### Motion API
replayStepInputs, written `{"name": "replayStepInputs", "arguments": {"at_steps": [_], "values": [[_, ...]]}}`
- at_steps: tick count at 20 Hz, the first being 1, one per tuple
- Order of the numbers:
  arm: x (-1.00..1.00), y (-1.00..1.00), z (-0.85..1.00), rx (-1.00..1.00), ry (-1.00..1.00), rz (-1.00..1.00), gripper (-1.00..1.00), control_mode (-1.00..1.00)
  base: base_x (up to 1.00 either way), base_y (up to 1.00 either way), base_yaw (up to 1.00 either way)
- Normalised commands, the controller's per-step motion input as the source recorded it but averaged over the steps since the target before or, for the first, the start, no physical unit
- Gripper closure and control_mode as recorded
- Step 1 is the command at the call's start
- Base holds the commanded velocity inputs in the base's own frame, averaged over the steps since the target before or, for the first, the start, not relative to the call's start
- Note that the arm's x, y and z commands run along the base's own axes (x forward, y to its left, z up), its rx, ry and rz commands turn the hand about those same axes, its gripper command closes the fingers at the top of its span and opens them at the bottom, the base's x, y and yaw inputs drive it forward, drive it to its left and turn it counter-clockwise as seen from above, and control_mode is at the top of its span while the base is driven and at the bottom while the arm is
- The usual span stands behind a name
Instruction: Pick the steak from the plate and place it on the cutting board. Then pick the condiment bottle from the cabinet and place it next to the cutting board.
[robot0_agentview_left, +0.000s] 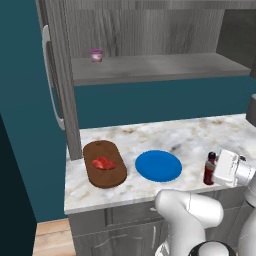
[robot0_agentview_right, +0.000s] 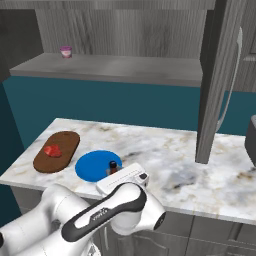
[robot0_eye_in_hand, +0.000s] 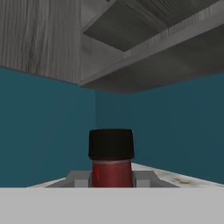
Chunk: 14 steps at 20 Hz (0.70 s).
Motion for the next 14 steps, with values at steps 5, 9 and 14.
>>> {"name": "replayStepInputs", "arguments": {"at_steps": [5,9,14], "values": [[0.12,-0.02,-0.10,0.01,0.00,0.00,1.00,-1.00,0.00,0.00,0.00],[0.10,-0.02,-0.12,0.00,0.00,0.00,1.00,-1.00,0.00,0.00,0.00],[0.10,-0.01,-0.16,0.00,-0.01,0.00,1.00,-1.00,0.00,0.00,0.00]]}}
